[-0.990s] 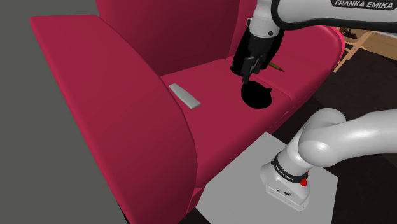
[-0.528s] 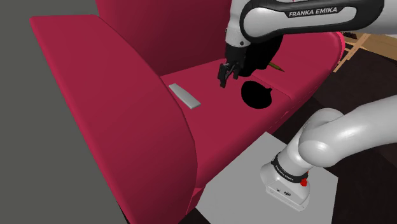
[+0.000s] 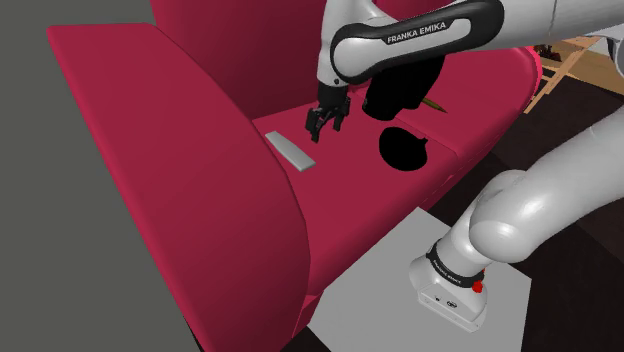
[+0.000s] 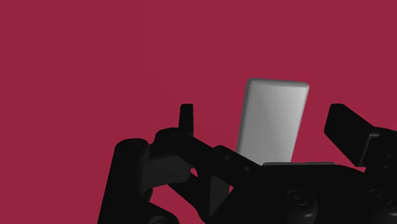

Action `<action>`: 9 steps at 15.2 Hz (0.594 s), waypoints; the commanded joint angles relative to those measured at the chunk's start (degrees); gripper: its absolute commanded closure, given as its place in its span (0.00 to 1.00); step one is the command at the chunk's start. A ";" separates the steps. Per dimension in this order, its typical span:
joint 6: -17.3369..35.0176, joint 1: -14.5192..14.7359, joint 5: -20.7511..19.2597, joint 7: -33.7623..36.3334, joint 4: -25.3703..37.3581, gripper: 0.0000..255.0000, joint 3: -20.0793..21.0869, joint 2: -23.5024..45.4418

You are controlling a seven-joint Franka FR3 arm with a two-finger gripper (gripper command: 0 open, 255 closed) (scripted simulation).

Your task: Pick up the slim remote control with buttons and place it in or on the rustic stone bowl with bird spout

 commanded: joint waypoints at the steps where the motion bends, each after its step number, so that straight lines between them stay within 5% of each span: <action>1: 2.55 0.00 0.03 1.10 2.36 0.00 0.30 4.45; 9: 8.94 0.56 -0.59 5.43 14.91 0.00 0.97 21.69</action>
